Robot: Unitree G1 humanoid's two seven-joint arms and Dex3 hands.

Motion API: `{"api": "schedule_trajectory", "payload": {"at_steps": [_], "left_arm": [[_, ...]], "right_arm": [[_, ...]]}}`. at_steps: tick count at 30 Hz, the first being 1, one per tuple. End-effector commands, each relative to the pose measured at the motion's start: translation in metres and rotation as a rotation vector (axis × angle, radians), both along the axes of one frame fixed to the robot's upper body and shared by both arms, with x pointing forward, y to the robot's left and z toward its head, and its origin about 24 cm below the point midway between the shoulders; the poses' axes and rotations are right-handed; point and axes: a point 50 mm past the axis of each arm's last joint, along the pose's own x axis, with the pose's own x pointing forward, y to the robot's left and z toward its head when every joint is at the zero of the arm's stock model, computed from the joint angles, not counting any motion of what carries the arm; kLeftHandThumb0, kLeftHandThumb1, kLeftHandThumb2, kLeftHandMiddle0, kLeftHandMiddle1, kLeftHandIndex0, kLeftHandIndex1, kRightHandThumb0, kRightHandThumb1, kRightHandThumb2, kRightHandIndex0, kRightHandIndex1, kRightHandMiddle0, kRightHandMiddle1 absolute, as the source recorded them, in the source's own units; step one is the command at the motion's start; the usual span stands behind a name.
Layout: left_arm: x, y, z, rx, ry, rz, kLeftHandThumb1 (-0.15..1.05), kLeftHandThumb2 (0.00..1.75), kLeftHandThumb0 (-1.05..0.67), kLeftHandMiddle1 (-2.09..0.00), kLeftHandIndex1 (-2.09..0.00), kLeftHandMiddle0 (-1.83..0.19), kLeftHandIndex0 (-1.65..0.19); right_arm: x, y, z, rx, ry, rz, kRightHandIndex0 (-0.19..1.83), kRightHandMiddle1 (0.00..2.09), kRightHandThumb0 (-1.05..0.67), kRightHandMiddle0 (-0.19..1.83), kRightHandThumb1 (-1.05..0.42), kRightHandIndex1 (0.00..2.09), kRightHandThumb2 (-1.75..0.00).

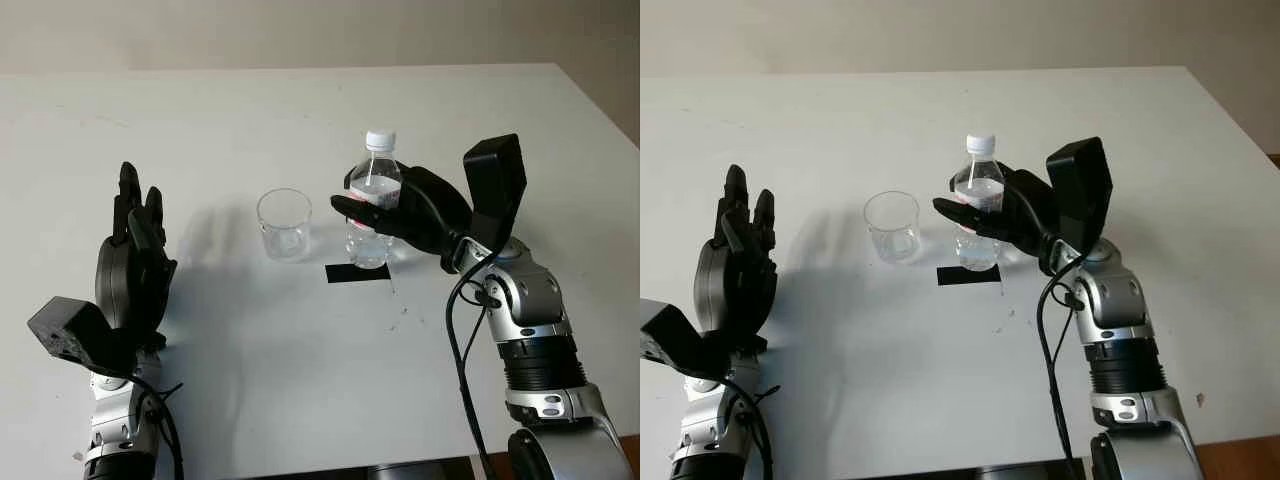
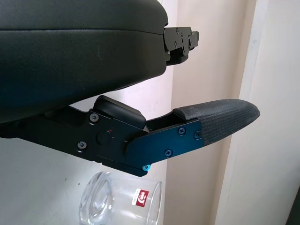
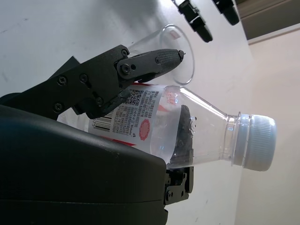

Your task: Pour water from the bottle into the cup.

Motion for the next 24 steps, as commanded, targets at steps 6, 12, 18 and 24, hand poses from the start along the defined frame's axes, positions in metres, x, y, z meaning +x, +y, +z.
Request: {"api": "schedule_trajectory", "payload": {"at_steps": [6, 12, 18, 24], "left_arm": [[-0.003, -0.001, -0.003, -0.008, 0.005, 0.000, 1.05, 0.73, -0.92, -0.32, 0.00, 0.19, 0.09], [-0.003, 0.000, -0.003, -0.005, 0.007, 0.005, 1.05, 0.73, -0.92, -0.33, 0.00, 0.19, 0.08], [-0.002, 0.000, -0.003, -0.005, 0.005, 0.001, 1.05, 0.74, -0.91, -0.32, 0.00, 0.19, 0.09], [-0.002, 0.001, -0.004, -0.001, 0.007, -0.005, 1.05, 0.74, -0.90, -0.33, 0.00, 0.19, 0.08]], "right_arm": [[0.002, 0.000, -0.010, -0.010, 0.001, -0.001, 1.68, 2.09, -0.20, 1.30, -1.05, 2.09, -0.39], [0.002, 0.001, -0.014, -0.003, 0.004, 0.006, 1.69, 2.09, -0.20, 1.33, -1.05, 2.09, -0.39], [0.001, 0.002, -0.017, -0.002, 0.024, 0.002, 1.71, 2.09, -0.21, 1.36, -1.05, 2.09, -0.38], [-0.004, 0.003, -0.022, 0.000, 0.042, 0.015, 1.75, 2.09, -0.20, 1.39, -1.05, 2.09, -0.40]]}}
